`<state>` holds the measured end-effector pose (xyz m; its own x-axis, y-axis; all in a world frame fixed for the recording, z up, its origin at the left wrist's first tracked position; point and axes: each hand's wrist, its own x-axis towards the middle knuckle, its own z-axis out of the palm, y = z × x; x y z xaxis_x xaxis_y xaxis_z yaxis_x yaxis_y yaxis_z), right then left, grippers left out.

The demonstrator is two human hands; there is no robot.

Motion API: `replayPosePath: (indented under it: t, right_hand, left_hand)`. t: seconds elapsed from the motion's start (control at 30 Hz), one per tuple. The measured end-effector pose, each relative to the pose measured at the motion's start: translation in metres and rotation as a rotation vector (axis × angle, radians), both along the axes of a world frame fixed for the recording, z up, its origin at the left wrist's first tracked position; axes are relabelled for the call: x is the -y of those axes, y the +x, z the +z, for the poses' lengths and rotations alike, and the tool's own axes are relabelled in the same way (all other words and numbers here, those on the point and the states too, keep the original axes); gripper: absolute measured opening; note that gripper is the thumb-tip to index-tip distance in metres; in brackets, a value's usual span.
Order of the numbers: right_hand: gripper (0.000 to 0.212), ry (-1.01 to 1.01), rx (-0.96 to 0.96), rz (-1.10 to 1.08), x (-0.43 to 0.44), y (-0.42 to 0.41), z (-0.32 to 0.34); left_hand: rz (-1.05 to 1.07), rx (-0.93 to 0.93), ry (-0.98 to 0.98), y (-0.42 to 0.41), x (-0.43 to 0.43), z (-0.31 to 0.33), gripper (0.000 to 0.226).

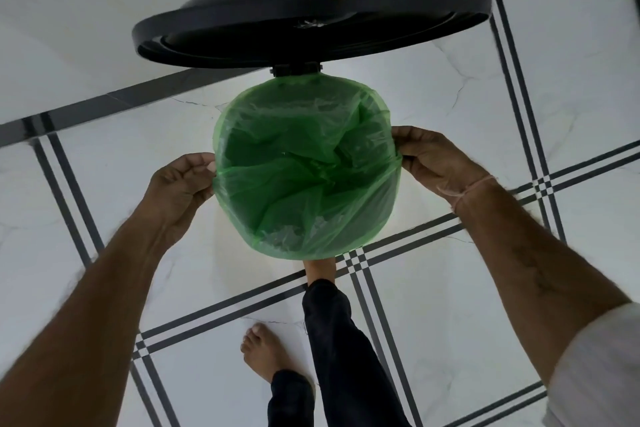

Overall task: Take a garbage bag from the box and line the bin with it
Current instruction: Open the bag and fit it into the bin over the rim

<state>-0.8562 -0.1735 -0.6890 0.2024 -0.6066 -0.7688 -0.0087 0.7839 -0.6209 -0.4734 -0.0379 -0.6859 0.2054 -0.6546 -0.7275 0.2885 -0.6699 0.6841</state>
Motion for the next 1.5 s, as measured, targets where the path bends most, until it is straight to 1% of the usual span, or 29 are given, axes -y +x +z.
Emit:
replayPosePath:
  t: [0.1,0.23,0.3,0.37,0.47,0.57,0.67,0.83,0.9,0.97,1.03,1.1,1.17,1.27,1.33,1.4,1.43,1.5]
  right_hand:
    - [0.038,0.046,-0.037,-0.008,-0.001,0.001,-0.001]
    - [0.041,0.077,-0.103,0.043,0.002,-0.001,0.001]
    - [0.039,0.092,-0.135,0.045,0.002,-0.002,0.004]
    - [0.037,0.047,-0.125,0.008,-0.001,0.000,0.005]
    - [0.036,-0.036,-0.086,-0.018,-0.006,-0.001,0.004]
    - [0.037,-0.044,-0.043,-0.052,-0.012,-0.005,0.001]
    - [0.031,-0.032,-0.079,-0.091,-0.012,-0.006,0.002]
    - [0.033,-0.004,-0.178,0.002,-0.006,0.005,0.015]
    - [0.028,0.015,-0.192,-0.023,-0.008,0.008,0.021]
    - [0.016,0.032,-0.179,-0.061,-0.012,0.006,0.028]
    - [0.022,0.024,-0.172,-0.071,-0.019,0.003,0.034]
    - [0.021,-0.034,-0.182,-0.050,-0.027,0.002,0.034]
    - [0.025,-0.083,-0.189,-0.023,-0.031,0.006,0.033]
    - [0.032,-0.093,-0.169,-0.005,-0.026,0.012,0.031]
    - [0.032,-0.071,-0.163,0.005,-0.022,0.013,0.031]
    - [0.031,-0.042,-0.175,-0.039,-0.025,0.009,0.030]
    - [0.030,-0.037,-0.193,-0.095,-0.030,0.008,0.031]
    - [0.023,-0.074,-0.258,-0.253,-0.048,0.010,0.033]
  left_hand:
    - [-0.025,0.040,-0.025,-0.003,0.000,0.000,0.024]
    - [-0.050,0.056,-0.025,-0.003,0.002,0.001,0.023]
    - [-0.042,0.059,-0.016,-0.003,0.004,0.003,0.032]
    - [-0.029,0.075,-0.005,-0.003,0.005,0.004,0.036]
    - [0.003,0.074,-0.004,-0.008,0.002,0.005,0.027]
    - [0.032,0.055,0.004,-0.012,0.000,0.005,0.029]
    - [0.051,0.018,0.032,-0.012,0.000,0.003,0.032]
    - [0.065,-0.002,0.075,-0.015,0.003,0.007,0.021]
    - [0.068,0.023,0.062,-0.018,0.003,0.008,0.019]
    - [0.069,0.041,0.046,-0.022,0.004,0.013,0.020]
    - [0.081,0.048,0.041,-0.028,0.005,0.019,0.025]
    - [0.066,0.055,0.043,-0.034,0.004,0.024,0.029]
    - [0.050,0.055,0.071,-0.040,0.004,0.024,0.034]
    - [0.045,0.081,0.130,-0.048,0.006,0.024,0.041]
    - [0.058,0.070,0.155,-0.051,0.008,0.025,0.042]
    - [0.093,0.043,0.155,-0.052,0.005,0.026,0.043]
    - [0.141,0.024,0.156,-0.053,0.003,0.025,0.042]
    - [0.311,0.049,0.183,-0.054,-0.005,0.023,0.037]
